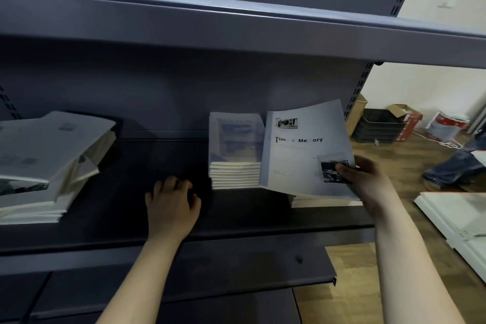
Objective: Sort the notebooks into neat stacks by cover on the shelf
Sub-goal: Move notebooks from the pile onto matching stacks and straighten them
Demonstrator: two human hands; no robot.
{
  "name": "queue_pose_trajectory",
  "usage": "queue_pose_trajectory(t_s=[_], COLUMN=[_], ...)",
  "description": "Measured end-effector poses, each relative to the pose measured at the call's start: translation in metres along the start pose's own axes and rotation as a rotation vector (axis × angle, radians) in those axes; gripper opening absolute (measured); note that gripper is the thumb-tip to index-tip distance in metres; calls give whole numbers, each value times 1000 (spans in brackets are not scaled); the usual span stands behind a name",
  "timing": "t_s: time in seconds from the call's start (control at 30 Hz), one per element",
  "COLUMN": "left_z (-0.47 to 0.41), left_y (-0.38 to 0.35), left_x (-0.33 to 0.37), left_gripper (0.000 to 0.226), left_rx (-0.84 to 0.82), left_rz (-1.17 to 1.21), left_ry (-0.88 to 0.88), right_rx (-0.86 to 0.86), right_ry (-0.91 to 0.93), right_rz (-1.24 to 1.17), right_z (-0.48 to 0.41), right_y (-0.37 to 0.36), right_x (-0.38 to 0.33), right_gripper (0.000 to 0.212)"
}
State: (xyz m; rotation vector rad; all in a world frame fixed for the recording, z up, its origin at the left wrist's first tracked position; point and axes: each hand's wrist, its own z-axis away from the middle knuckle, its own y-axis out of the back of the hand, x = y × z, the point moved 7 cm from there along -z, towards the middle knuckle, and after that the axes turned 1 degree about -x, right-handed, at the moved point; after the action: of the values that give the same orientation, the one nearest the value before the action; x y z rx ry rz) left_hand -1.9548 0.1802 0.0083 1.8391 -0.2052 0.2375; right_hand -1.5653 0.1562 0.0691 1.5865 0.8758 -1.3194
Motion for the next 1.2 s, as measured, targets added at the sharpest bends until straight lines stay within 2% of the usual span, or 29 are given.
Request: queue_pose_trajectory(t_s=[0.1, 0.27, 0.4, 0.6, 0.7, 0.9, 0.97, 1.2], left_z=[1, 1, 1, 1, 2, 2, 2, 2], left_y=[0, 1, 1, 2, 3, 4, 5, 5], left_x=[-1, -2, -2, -2, -2, -3, -2, -1], left_gripper=[30, 28, 27, 25, 25, 26, 25, 25], left_rx=[8, 10, 18, 26, 29, 19, 22, 23], left_rz=[-6, 22, 21, 43, 46, 58, 70, 61], left_ry=[10, 19, 24, 33, 35, 50, 51, 48], right_rx=[111, 310, 449, 315, 159, -90, -83, 31], right_ry=[26, 106, 121, 94, 49, 7, 29, 91], right_rz=[192, 718, 819, 930, 955, 840, 830, 841], right_z=[-6, -12, -10, -5, 4, 21, 22, 13], right_y=[15, 29, 33, 28, 24, 19, 21, 26], right_x=[3, 0, -3, 5, 7, 7, 8, 15], right_gripper=[10, 20, 27, 25, 31, 70, 75, 69])
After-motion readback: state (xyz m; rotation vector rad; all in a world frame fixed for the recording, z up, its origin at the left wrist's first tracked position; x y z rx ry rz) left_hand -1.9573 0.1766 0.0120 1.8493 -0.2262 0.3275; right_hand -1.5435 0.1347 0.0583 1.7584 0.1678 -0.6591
